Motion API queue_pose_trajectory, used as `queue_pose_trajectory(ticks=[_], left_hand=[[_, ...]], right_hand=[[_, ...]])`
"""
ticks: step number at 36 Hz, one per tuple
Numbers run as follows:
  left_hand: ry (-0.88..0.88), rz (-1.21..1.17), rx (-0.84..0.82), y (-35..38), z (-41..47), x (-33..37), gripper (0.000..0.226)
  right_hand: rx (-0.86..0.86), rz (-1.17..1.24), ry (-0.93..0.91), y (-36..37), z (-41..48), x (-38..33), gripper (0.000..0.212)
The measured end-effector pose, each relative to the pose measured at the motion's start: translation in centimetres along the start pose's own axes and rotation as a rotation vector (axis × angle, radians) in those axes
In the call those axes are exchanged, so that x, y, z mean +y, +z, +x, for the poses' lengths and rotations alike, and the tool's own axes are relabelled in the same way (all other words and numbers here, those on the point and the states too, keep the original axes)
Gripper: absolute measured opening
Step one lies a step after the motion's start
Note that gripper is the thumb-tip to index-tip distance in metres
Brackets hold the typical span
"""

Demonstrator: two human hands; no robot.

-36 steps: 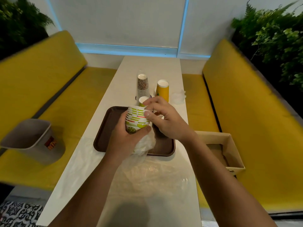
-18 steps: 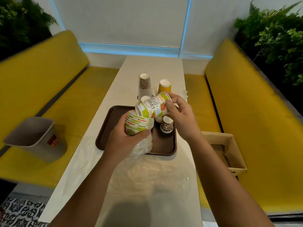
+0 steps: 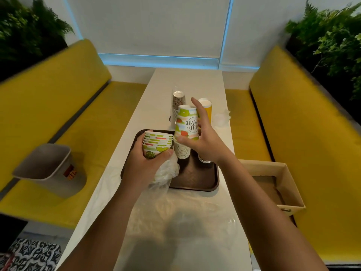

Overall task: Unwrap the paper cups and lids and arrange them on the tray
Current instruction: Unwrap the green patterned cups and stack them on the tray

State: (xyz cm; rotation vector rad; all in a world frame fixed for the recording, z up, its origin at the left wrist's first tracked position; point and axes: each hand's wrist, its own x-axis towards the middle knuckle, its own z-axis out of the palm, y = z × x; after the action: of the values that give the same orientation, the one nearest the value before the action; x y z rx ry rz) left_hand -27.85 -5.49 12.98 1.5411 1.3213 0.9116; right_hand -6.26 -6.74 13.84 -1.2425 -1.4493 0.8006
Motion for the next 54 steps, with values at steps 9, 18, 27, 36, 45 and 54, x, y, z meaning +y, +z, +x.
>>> queue_pose_trajectory(ticks=[9, 18, 27, 36, 45, 54], left_hand=[[-0.048, 0.006, 0.001, -1.9, 2.0, -1.3, 0.071], [-0.067, 0.028, -0.031, -3.2, 4.2, -2.9, 0.071], [-0.090, 0.042, -0.058, -3.4, 6.0, -3.6, 0.094], [-0.072, 0.068, -0.142, -2.1, 5.9, -3.1, 0.089], [0.014, 0.042, -0.176, -0.8, 4.2, -1.7, 0.056], [0.065, 0.037, -0.185, 0.4, 1.9, -0.5, 0.060]], right_hand=[[0.399, -0.296, -0.011, 1.4, 6.8, 4.3, 0.075], [0.262, -0.574, 0.166, 4.6, 8.8, 9.2, 0.053], [0.463, -0.693, 0.060, 6.5, 7.0, 7.5, 0.033], [-0.094, -0.260, -0.167, 6.1, 4.8, 2.1, 0.023], [-0.020, -0.092, -0.153, 4.3, 3.4, 1.3, 0.024], [0.002, 0.011, -0.082, 1.6, 1.9, 0.1, 0.023]])
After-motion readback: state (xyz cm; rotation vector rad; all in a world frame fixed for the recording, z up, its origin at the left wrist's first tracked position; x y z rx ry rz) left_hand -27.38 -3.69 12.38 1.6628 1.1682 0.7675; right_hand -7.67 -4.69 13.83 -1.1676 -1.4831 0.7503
